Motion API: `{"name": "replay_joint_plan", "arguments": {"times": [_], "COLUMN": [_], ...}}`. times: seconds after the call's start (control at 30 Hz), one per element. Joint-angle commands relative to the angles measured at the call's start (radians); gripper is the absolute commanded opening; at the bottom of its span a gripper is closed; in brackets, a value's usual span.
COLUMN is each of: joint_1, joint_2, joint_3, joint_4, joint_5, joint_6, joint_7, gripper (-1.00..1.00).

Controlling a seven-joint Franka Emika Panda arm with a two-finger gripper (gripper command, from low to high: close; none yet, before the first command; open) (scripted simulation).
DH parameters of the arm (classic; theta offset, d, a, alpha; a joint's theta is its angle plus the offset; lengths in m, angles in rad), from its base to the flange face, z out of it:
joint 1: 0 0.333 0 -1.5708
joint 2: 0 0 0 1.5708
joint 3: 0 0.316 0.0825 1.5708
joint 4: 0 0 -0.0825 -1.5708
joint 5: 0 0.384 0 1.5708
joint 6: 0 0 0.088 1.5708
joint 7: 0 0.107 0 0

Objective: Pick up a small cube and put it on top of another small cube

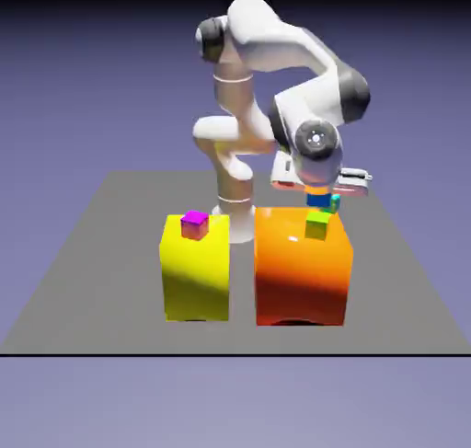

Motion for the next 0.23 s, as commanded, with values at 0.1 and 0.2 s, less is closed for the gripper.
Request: {"name": "replay_joint_plan", "arguments": {"times": [0.1, 0.2], "joint_1": [0.009, 0.006], "joint_2": [-0.033, -0.024], "joint_3": [0.008, 0.006], "joint_4": [-0.132, -0.096], "joint_5": [0.012, 0.008], "joint_6": [0.099, 0.072], "joint_7": [-0.026, -0.019], "gripper": [-1.00, 1.00]}}
